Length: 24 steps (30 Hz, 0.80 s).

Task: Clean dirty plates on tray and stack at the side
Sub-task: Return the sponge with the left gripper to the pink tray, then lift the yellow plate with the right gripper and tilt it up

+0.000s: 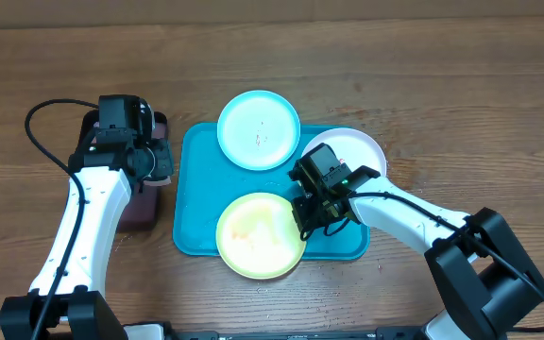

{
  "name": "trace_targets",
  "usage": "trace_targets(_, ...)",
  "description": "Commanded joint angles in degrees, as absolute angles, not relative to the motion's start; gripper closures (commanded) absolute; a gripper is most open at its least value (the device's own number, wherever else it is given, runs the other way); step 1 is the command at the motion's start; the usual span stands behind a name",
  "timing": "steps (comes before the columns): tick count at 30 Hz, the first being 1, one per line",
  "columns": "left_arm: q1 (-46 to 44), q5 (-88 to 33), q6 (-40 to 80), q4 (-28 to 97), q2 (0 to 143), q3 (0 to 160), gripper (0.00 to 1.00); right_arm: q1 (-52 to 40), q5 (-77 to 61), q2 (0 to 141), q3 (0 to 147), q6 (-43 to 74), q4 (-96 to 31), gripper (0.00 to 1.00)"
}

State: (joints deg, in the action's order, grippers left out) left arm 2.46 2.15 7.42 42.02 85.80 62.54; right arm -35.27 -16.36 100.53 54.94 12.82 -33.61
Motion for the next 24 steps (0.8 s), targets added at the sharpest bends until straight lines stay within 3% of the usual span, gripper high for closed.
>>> trace_targets(1,2.66,1.48,8.34,41.82,86.11,63.59,0.96,-35.42,-12.64,98.04,56.75,12.16,-35.68,0.96)
trace_targets(10,2.66,1.89,8.14,41.76,86.11,63.59,0.96,-35.42,1.58,92.68,68.16,11.90,-41.34,0.96)
trace_targets(24,2.66,7.31,-0.32,41.71,86.15,63.40,0.96,-43.79,33.67,92.68,72.03,6.42,-35.44,0.96)
